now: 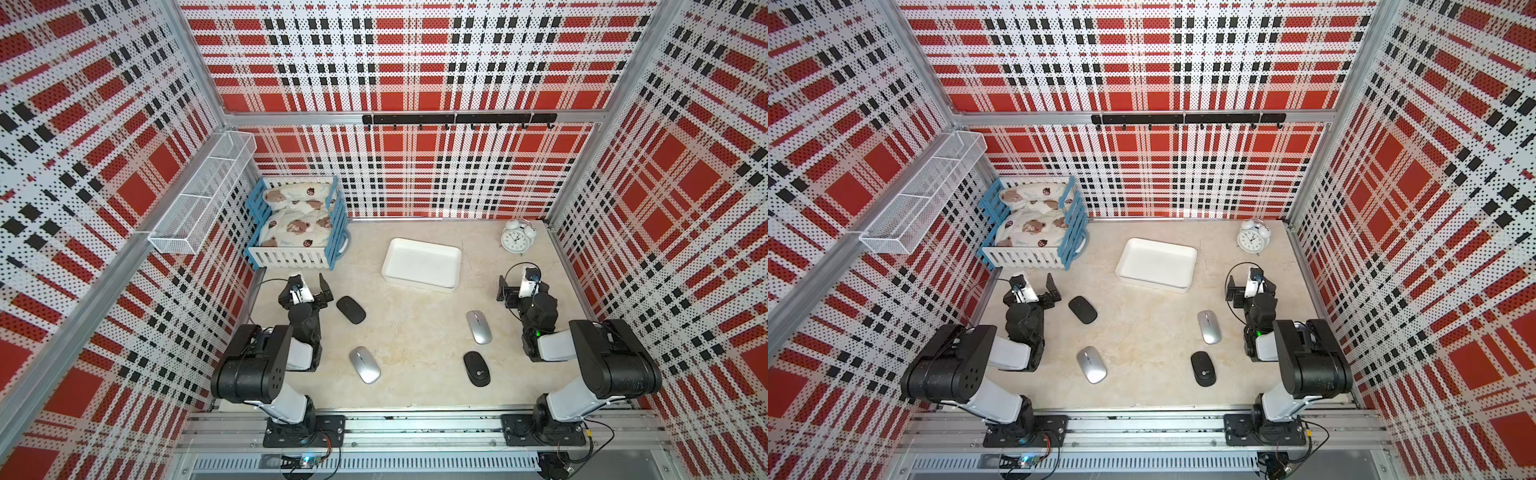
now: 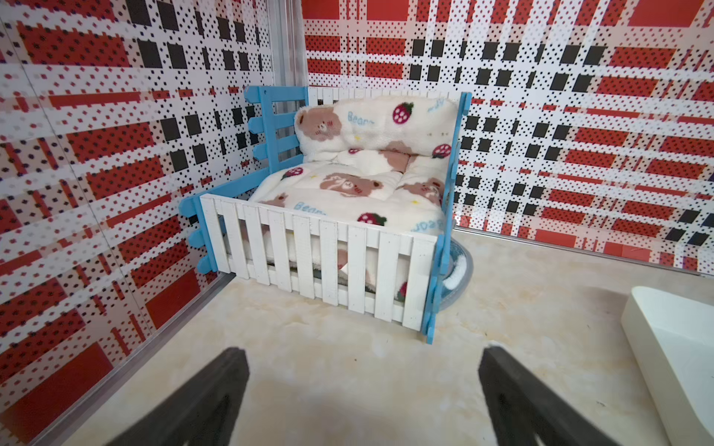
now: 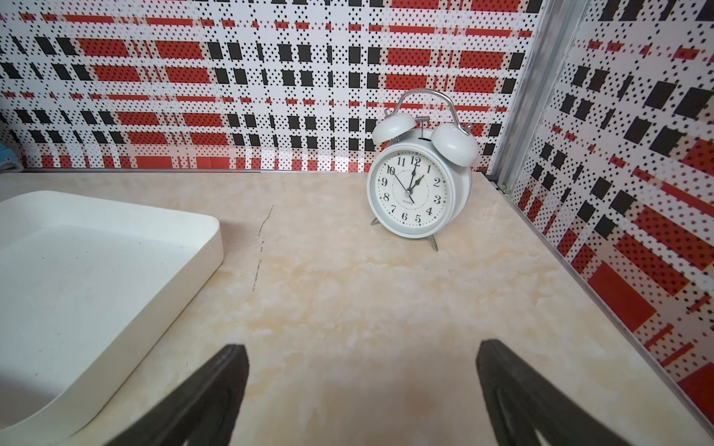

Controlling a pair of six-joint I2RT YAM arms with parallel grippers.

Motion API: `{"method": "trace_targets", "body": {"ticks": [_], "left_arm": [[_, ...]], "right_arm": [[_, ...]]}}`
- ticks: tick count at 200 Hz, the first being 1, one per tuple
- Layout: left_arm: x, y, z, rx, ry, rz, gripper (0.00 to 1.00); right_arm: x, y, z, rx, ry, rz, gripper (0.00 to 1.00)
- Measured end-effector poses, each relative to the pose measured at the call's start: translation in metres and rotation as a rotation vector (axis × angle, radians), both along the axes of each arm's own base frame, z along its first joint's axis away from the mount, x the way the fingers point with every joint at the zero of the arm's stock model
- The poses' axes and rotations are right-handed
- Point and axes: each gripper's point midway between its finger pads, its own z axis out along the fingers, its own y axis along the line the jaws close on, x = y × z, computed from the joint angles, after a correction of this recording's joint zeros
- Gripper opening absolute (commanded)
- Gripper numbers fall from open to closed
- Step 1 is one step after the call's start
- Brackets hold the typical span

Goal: Put the mouse in the storage box
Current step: Pick up the storage box at the center of the board.

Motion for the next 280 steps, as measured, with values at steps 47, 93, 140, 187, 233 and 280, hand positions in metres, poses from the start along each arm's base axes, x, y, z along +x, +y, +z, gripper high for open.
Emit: {"method": "trace_targets", "body": {"ticks": [47, 93, 140, 187, 233, 280], "left_arm": [[0.0, 0.0, 0.0, -0.001, -0.001, 0.0, 0.99], [0.005, -0.009, 0.004, 0.025, 0.037, 0.029, 0.99], [0.112, -0.106, 0.183, -0.049, -0.12, -0.278, 0.84], [0.202, -0.221, 0.193, -0.147, 0.021, -0.585, 0.81], [0.25, -0.261, 0.007, -0.206, 0.509, -0.645, 0.83], [0.258, -0.249, -0.053, -0.228, 0.693, -0.592, 0.74]], "right_arm": [[0.0, 0.0, 0.0, 0.0, 0.0, 0.0, 1.0], [0.003, -0.003, -0.001, 0.004, 0.049, -0.022, 1.0], [0.068, 0.014, 0.14, 0.308, -0.041, 0.071, 0.93], [0.125, 0.082, 0.113, 0.422, 0.235, 0.155, 0.87], [0.142, 0.121, 0.024, 0.328, 0.603, 0.088, 0.82], [0.149, 0.127, -0.023, 0.311, 0.779, 0.066, 0.73]]}}
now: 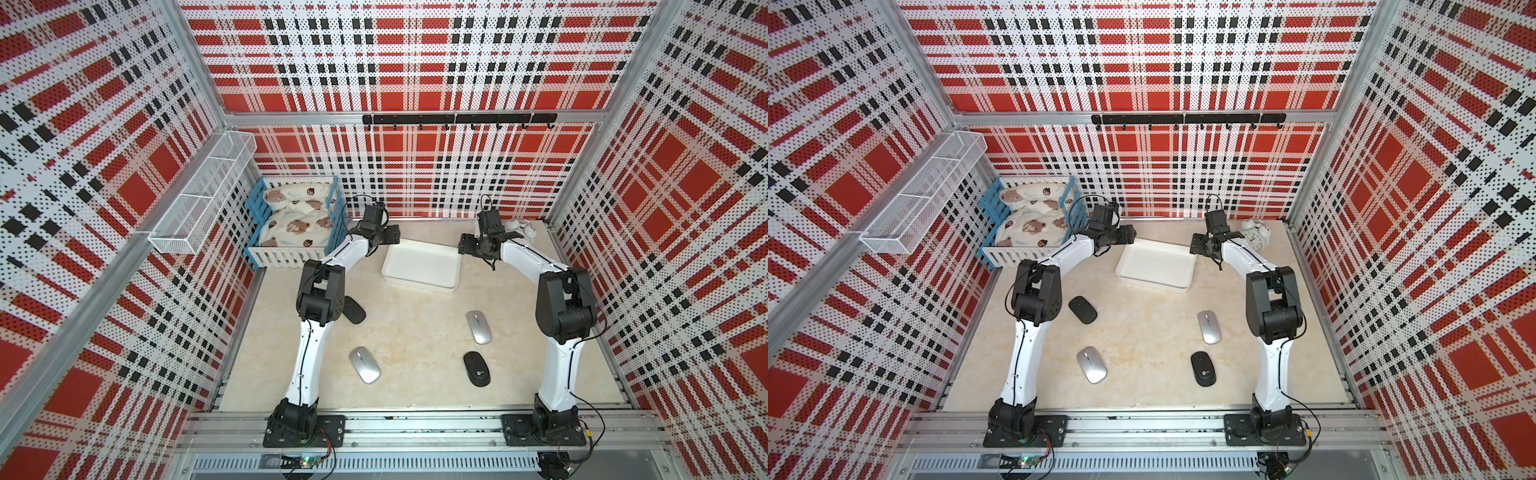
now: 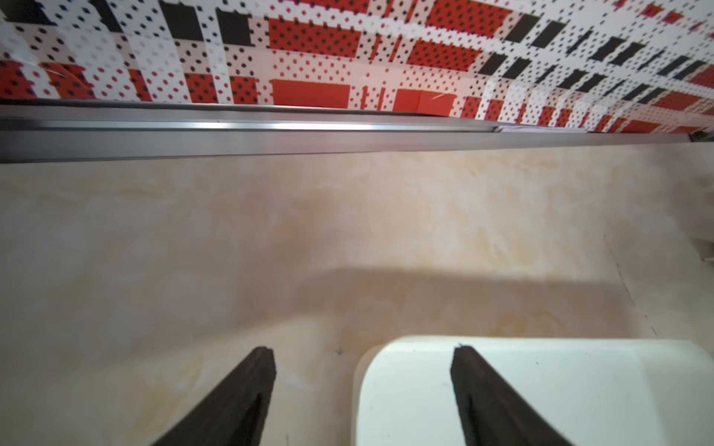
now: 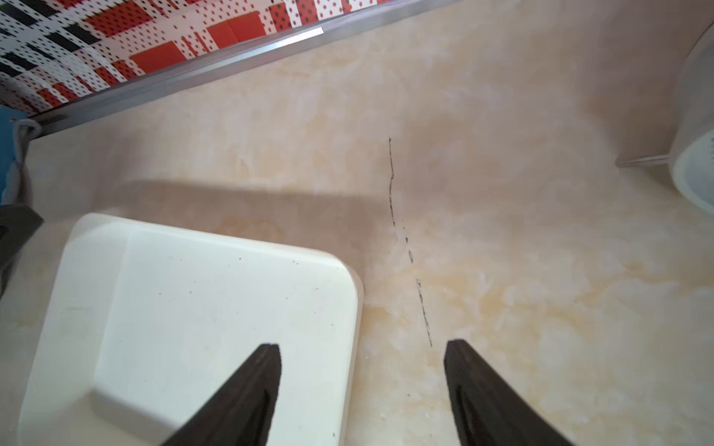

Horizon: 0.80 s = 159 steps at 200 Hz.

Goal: Put the mouse in the storage box
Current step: Pick up the storage box at the center of the board.

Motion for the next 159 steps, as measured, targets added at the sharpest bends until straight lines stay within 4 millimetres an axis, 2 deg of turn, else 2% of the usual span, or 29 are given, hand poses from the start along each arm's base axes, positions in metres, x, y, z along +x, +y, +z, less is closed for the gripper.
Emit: {"method": "trace_targets", "body": {"ticks": [30, 46, 72, 97, 115, 124, 153, 159], "left_arm": [[0.007, 0.006, 0.018, -0.001, -0.024, 0.007, 0.66], [0.008, 0.009, 0.018, 0.007, -0.025, 0.005, 0.65], [0.0, 0.011, 0.0, 0.029, 0.016, -0.004, 0.63], [-0.015, 0.013, -0.029, 0.057, 0.087, -0.015, 0.59], [-0.03, 0.014, -0.053, 0.083, 0.143, -0.028, 0.57], [-0.036, 0.014, -0.063, 0.099, 0.162, -0.032, 0.5], [-0.041, 0.01, -0.065, 0.113, 0.164, -0.041, 0.32], [-0.041, 0.01, -0.065, 0.112, 0.164, -0.042, 0.25]], "right_arm": [[0.007, 0.003, -0.028, -0.007, 0.073, 0.002, 0.69], [0.008, 0.005, -0.045, -0.004, 0.108, 0.007, 0.66], [0.006, 0.008, -0.068, -0.008, 0.164, 0.014, 0.64], [0.011, 0.015, -0.062, 0.006, 0.149, 0.028, 0.57], [0.009, 0.017, -0.065, 0.01, 0.157, 0.034, 0.48], [0.008, 0.018, -0.069, 0.011, 0.166, 0.036, 0.42], [0.007, 0.022, -0.072, 0.015, 0.17, 0.046, 0.21], [0.007, 0.024, -0.072, 0.016, 0.172, 0.051, 0.17]]}}
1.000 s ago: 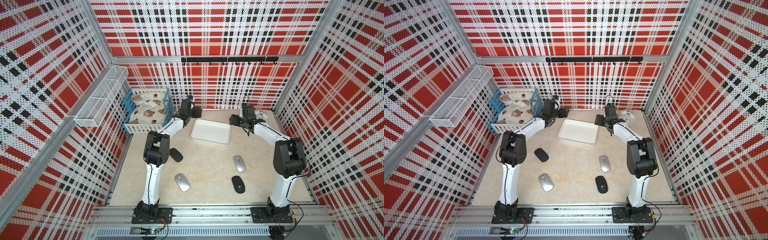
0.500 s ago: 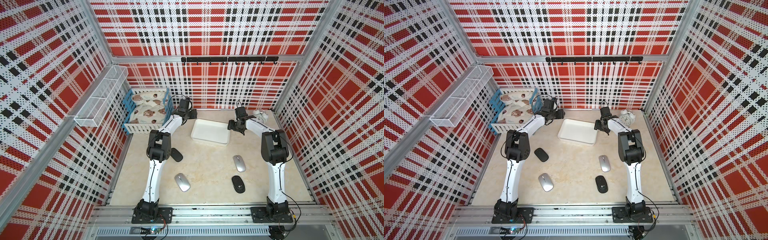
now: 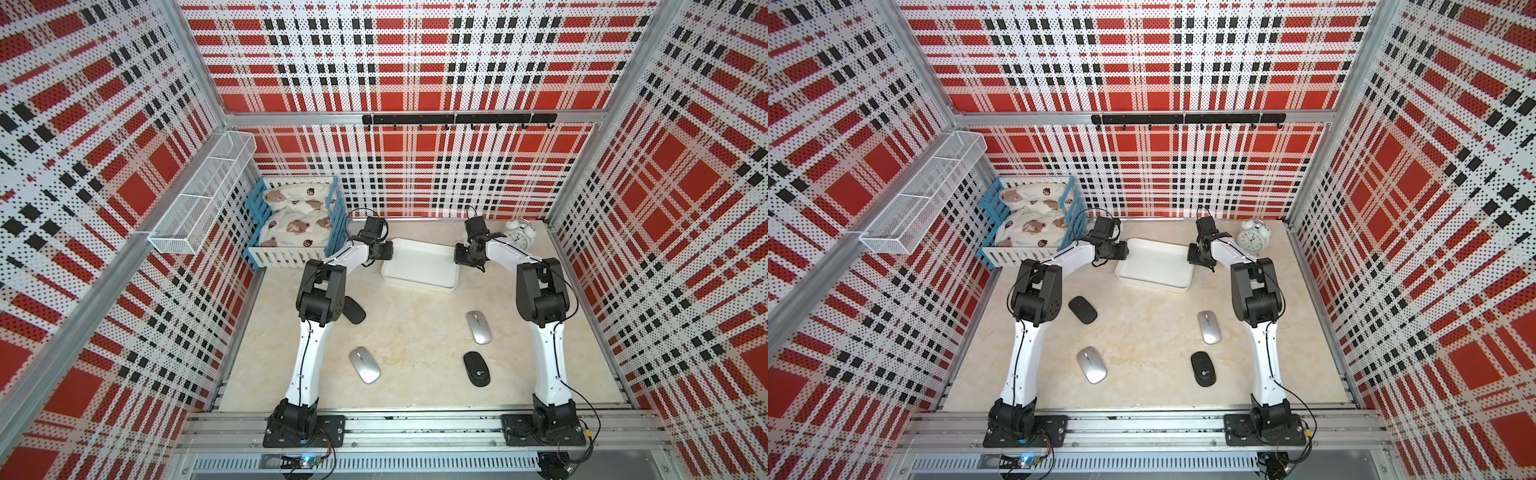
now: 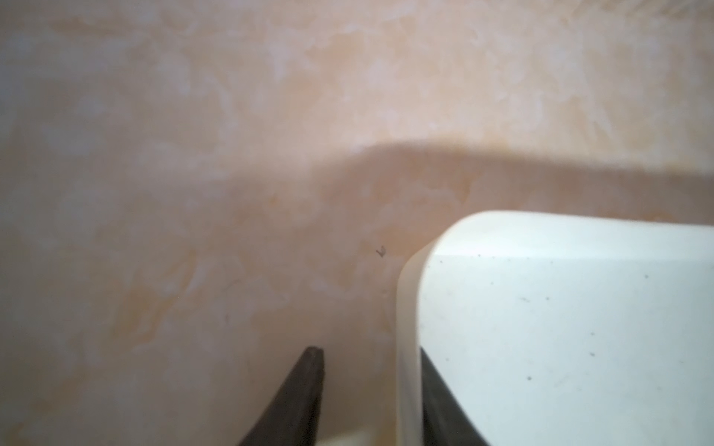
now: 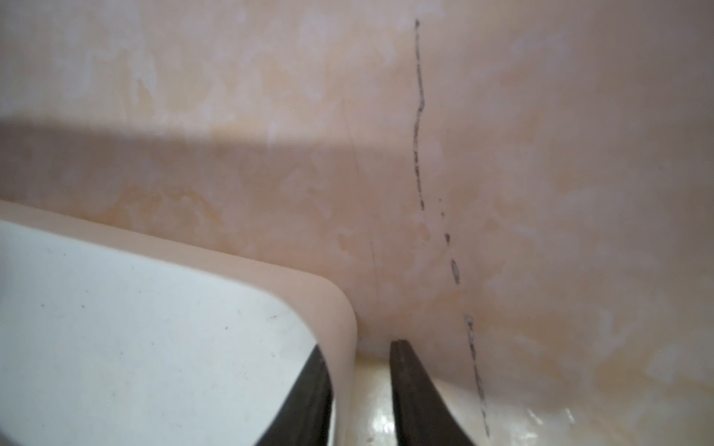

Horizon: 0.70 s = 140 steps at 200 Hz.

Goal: Put the mouse in the storage box
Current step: Pick up the storage box at the center of the board.

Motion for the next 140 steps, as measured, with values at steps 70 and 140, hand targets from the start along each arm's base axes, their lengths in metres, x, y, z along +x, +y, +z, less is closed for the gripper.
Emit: {"method": "trace_targets", "body": {"ticks": [70, 140], "left_arm": [[-0.018, -0.003, 0.001, 0.003, 0.027, 0.037, 0.0], [-0.097, 0.019, 0.034, -0.011, 0.042, 0.147, 0.0]], "right_arm": [[-0.011, 0.013, -0.001, -0.015, 0.018, 0.033, 0.0], [-0.064, 0.023, 0.032, -0.036, 0.018, 0.144, 0.0]]}}
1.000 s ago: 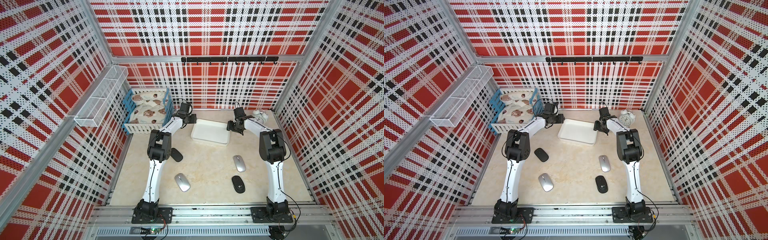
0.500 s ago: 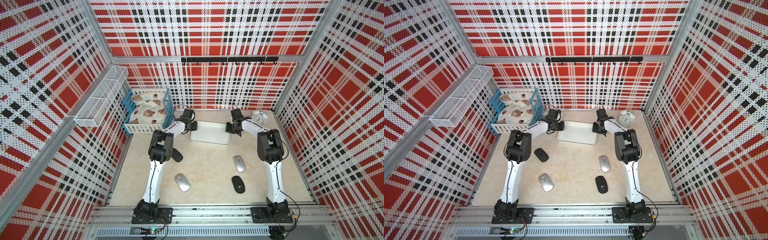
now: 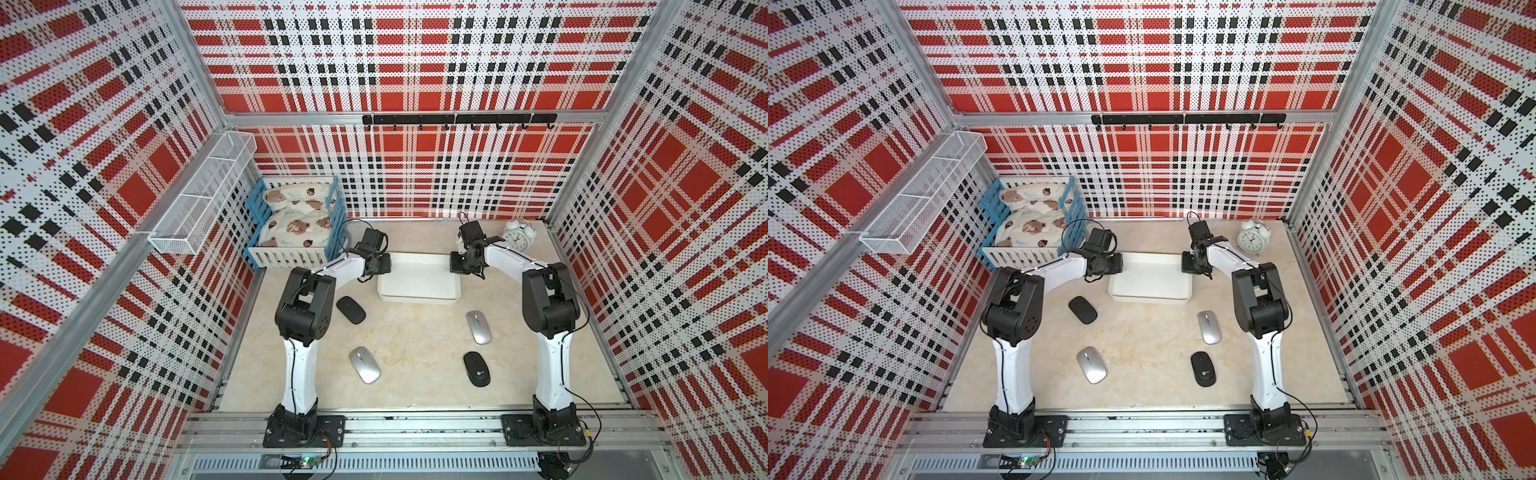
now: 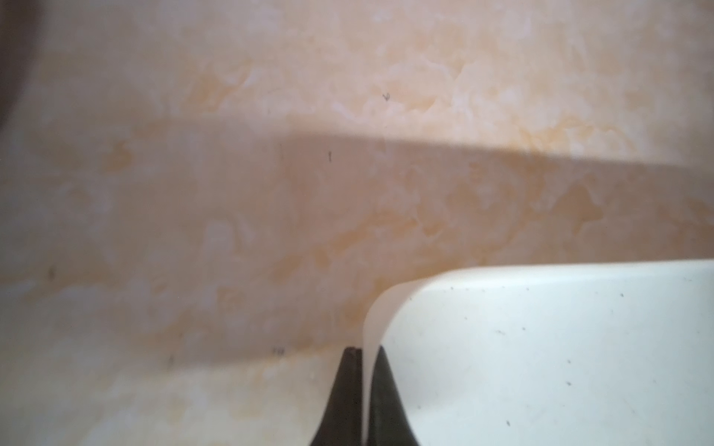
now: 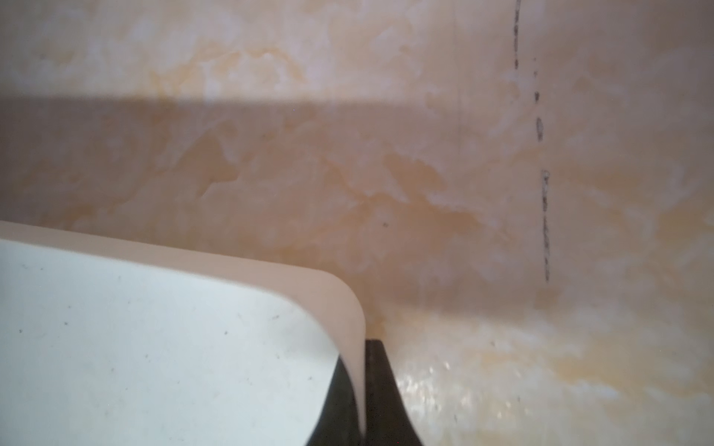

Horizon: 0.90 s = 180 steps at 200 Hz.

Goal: Put the mouse in the storage box
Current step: Pick up the storage box at the center of the board, then place the storage box at the center of the board.

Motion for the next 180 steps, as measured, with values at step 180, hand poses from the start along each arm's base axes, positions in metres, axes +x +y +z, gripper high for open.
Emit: {"method": "trace_targets", "body": {"ticks": [180], "left_arm": [[-0.14, 0.011, -0.044, 0.018, 0.029, 0.133, 0.04]], "right_arm": [[-0.122, 0.025, -0.037, -0.098, -0.05, 0.101, 0.0]]}}
